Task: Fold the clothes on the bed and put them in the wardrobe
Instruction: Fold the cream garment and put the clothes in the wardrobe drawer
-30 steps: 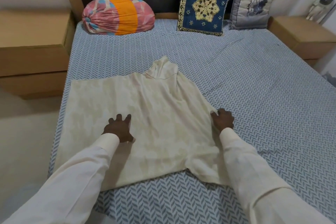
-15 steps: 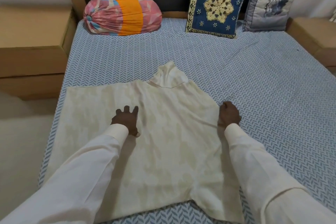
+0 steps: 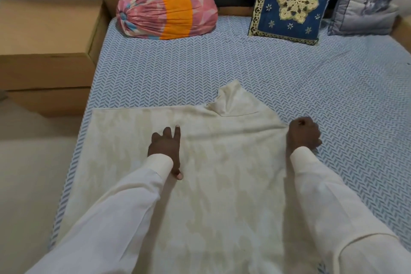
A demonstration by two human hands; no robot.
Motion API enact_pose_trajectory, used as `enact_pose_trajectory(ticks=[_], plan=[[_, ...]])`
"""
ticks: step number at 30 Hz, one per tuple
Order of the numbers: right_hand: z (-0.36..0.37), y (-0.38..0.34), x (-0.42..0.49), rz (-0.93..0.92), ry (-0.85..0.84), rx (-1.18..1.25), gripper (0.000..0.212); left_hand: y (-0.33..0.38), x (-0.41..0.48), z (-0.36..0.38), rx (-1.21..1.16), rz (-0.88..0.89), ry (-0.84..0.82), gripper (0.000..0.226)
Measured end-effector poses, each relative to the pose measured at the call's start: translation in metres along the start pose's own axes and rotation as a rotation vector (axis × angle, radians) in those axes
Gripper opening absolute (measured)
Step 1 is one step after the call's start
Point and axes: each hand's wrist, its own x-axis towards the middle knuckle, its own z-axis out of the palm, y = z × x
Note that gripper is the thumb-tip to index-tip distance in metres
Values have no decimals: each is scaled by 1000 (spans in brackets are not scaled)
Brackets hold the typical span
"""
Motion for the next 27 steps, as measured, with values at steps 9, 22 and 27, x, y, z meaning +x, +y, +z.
enact_pose_trajectory(ticks=[9,22,27], plan=[[34,-53,20,-337,-209,-433,33,1,8,-2,73,-24,-8,171],[82,-169,-47,-786,-443,-260,23,2,12,5,28,-48,26,172],[89,-166,-58,-745,-201,-229,21,7,10,6,-69,-86,8,154]])
